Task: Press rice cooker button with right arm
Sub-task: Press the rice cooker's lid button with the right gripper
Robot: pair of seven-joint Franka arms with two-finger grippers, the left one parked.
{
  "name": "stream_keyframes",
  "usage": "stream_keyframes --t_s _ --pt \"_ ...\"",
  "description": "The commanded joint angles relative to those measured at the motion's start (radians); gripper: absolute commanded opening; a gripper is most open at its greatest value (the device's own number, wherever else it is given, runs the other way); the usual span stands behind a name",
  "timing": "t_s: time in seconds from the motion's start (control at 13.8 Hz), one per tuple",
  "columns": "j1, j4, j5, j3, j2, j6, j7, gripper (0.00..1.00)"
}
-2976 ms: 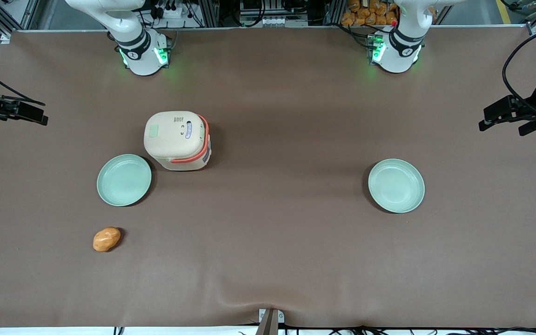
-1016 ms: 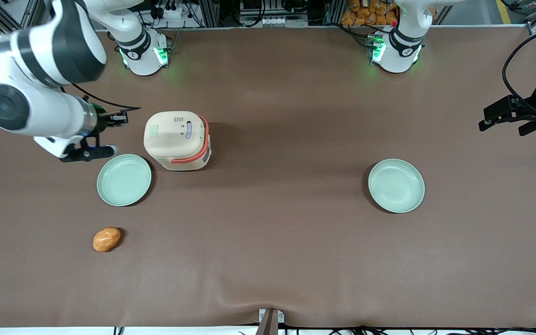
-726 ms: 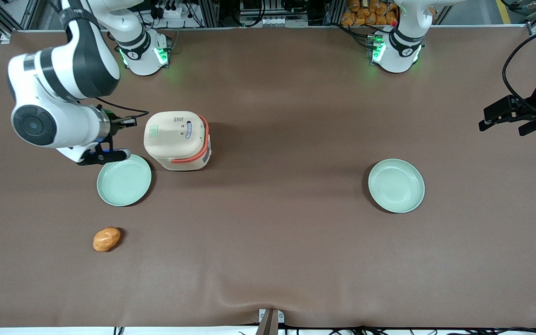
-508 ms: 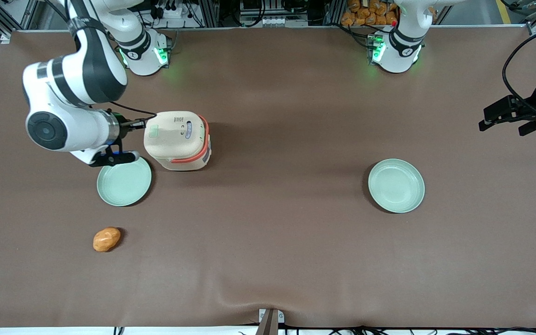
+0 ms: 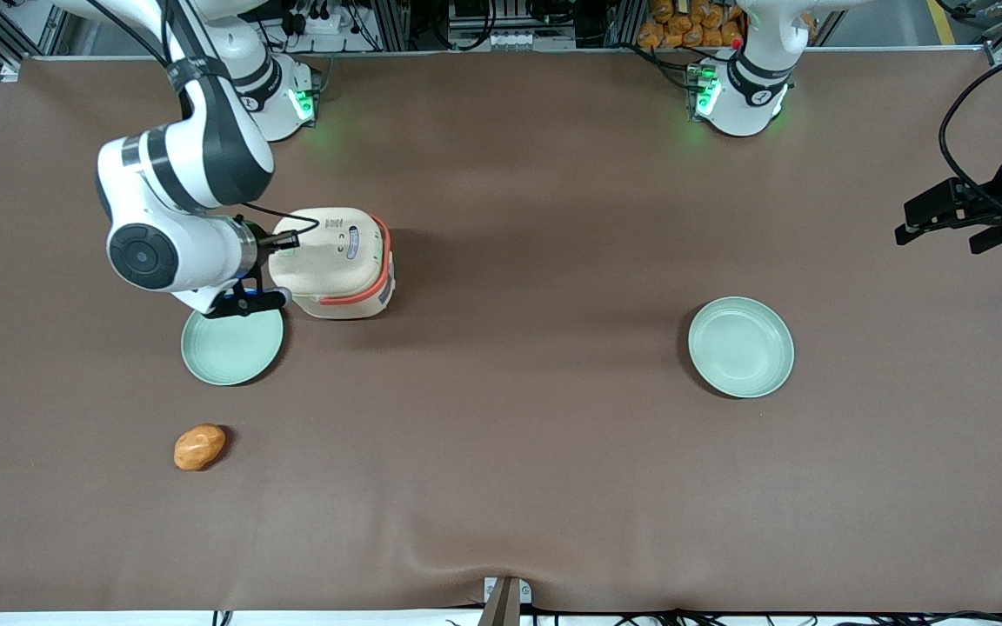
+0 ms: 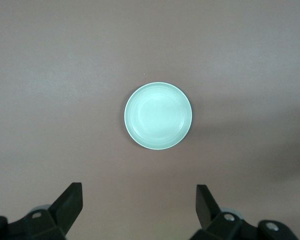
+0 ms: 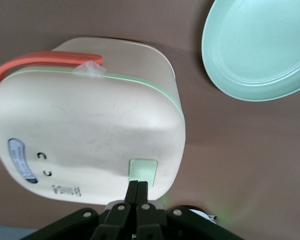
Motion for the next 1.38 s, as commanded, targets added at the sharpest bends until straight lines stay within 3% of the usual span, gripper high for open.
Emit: stream_keyframes --t_s 0.0,1.02,1.31 --pt "0.006 -0.035 0.013 -0.006 -0.003 0.018 0.008 0.0" --pt "0.016 -0.042 0.012 -0.008 0.04 0.067 0.005 0.0" --pt "0.015 0.009 0.012 -0.006 0.018 0.004 0.006 0.0"
